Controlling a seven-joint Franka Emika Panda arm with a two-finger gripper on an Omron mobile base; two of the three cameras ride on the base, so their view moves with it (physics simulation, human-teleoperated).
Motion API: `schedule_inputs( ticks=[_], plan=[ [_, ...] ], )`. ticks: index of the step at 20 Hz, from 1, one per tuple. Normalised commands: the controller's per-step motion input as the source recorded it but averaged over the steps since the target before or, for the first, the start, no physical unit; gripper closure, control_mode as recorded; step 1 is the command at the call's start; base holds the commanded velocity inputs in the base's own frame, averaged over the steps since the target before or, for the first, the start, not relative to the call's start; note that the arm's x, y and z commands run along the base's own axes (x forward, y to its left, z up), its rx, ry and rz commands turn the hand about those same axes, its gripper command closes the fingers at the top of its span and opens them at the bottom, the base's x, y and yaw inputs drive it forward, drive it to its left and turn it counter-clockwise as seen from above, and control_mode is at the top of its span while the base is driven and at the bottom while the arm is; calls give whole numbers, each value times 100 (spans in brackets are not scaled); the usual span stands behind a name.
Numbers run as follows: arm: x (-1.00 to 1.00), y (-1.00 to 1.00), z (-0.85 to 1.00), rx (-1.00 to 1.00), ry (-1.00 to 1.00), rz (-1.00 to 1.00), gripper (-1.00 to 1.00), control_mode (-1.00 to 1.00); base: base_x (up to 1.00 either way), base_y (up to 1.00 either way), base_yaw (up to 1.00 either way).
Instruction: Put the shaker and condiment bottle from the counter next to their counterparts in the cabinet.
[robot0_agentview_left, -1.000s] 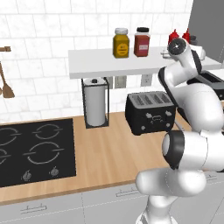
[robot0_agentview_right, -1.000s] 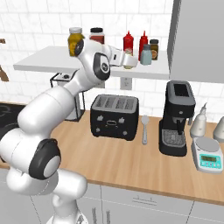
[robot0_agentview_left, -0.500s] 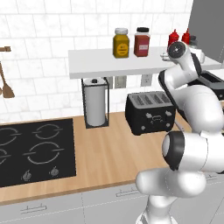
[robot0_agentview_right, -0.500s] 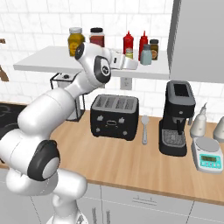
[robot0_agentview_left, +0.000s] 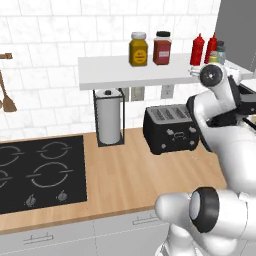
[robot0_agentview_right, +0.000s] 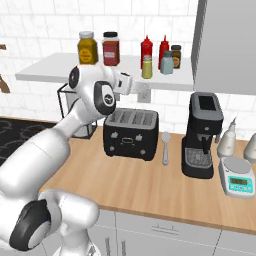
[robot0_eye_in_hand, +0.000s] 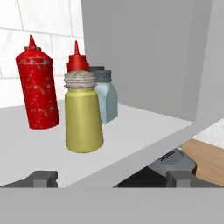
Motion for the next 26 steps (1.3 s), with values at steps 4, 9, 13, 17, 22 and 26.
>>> schedule_inputs(
  ticks=[4, 9, 13, 17, 22, 26],
  plan=[
    [-100, 28, -51, 0, -19, 6, -100, -100, 0, 0, 0],
    [-100, 28, -64, 0, -13, 7, -100, -100, 0, 0, 0],
    [-100, 27, -70, 0, -10, 7, -100, -100, 0, 0, 0],
    [-100, 17, -76, 0, -4, 9, -100, -100, 0, 0, 0],
    [-97, 13, -72, 1, 0, 8, -100, -100, 0, 0, 0],
    [-34, 13, -28, 1, 5, 6, -100, -100, 0, 0, 0]
  ],
)
